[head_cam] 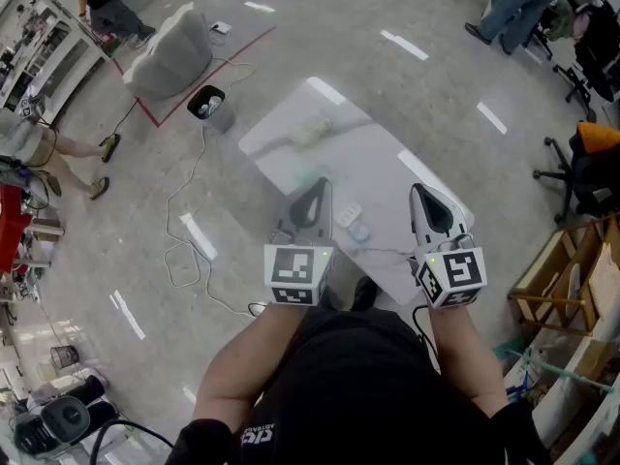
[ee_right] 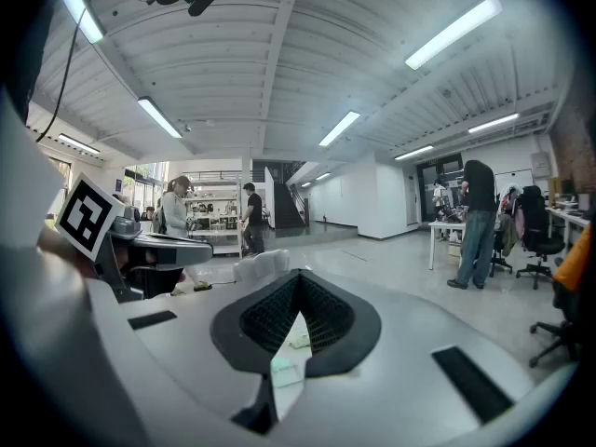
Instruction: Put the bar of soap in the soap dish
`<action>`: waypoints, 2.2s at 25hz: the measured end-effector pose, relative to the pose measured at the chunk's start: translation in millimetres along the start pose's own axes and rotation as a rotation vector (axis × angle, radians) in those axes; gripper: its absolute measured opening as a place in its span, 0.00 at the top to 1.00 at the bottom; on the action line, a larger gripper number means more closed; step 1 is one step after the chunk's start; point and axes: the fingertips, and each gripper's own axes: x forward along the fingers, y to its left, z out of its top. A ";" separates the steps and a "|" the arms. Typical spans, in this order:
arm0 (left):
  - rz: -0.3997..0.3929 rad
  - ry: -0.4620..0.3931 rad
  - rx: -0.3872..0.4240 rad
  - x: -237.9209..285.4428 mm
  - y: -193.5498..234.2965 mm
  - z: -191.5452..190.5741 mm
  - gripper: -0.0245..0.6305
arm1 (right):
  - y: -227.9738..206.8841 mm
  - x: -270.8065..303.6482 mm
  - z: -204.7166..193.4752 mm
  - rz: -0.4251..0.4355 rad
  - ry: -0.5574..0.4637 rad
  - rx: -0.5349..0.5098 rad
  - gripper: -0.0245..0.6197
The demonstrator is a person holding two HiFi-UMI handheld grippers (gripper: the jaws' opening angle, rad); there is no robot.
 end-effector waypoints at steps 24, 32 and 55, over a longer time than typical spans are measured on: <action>-0.080 0.055 -0.044 -2.2 26.2 -30.2 0.95 | 26.1 16.5 -29.0 -0.020 0.107 0.034 0.95; -0.115 0.162 -0.107 -1.5 66.1 -85.8 0.95 | 53.6 44.0 -67.4 -0.017 0.195 0.036 0.94; -0.089 0.483 -0.152 115.9 95.9 -325.6 0.95 | 23.2 137.5 -353.4 0.025 0.537 0.068 0.94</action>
